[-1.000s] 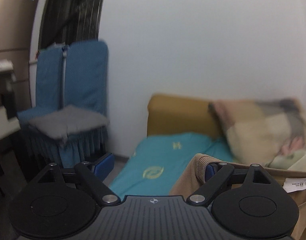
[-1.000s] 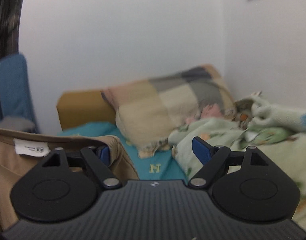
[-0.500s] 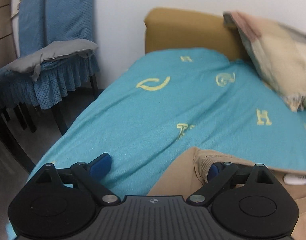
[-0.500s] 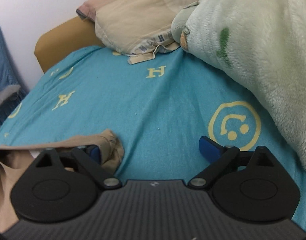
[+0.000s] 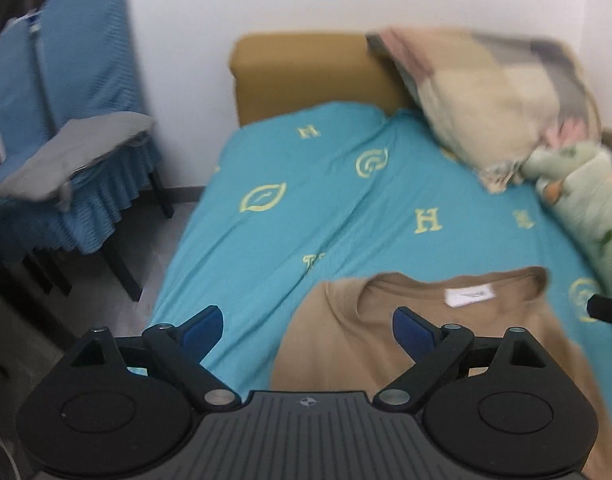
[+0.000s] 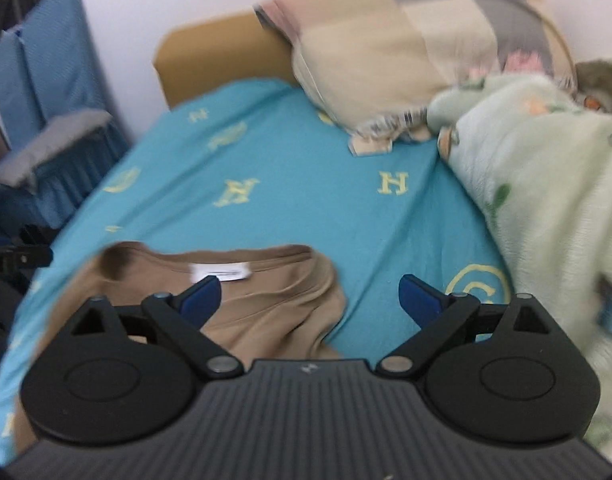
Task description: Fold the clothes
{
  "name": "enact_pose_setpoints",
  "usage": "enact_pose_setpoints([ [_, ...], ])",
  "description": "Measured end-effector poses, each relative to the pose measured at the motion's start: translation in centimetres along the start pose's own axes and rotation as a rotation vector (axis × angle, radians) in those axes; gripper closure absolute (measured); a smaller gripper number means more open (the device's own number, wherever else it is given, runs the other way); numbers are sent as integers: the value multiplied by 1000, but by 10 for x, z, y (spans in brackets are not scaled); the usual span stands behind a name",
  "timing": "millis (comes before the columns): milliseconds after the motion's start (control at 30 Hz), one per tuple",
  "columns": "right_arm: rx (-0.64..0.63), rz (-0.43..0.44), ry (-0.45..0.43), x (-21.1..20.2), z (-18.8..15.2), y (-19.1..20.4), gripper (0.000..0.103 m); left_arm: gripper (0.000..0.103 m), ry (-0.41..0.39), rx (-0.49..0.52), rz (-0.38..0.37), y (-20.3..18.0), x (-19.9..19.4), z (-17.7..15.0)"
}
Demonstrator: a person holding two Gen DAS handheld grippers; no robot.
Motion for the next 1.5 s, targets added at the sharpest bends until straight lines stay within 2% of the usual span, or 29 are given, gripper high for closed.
enact_pose_setpoints([
  [133,12,15,-69,-80,-34,13,6,10,-5,-98,-48,0,-86,-58],
  [333,51,21,-101,-213,-118,12,6,11,-6,-187,-117,-11,-206,-175],
  [433,19,33,-141,-271,-161,9,6,13,4,-211,-132,-17,-241,-227],
  [500,37,36,-166,-302,-185,4,6,19,42,-231,-131,-21,-253,-252],
  [633,89,69,-177,-336,-209,-2,6,20,26,-275,-135,-18,-269,-266],
  [867,129,84,-225,-346,-221,-10,6,20,-15,-391,-71,8,-242,-257],
  [1067,138,62,-203,-315,-228,-21,6,20,-17,-453,-13,24,-185,-242],
  [1367,195,103,-134,-262,-228,-31,6,25,-72,-384,77,17,-92,-201],
  [1433,202,104,-121,-249,-225,-36,6,28,-64,-363,98,14,-74,-194],
  [1500,219,93,-112,-236,-221,-43,6,39,-38,-337,121,9,-59,-190],
])
Point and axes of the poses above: each gripper's, at about its wrist camera, not at the fingertips, and x roughly the way its jaws point, y to its left, z to its top, the point moved 6 cm from there along x, roughly the way its jaws point, and after that the axes turned 7 degrees about x, right-handed, at the moved point
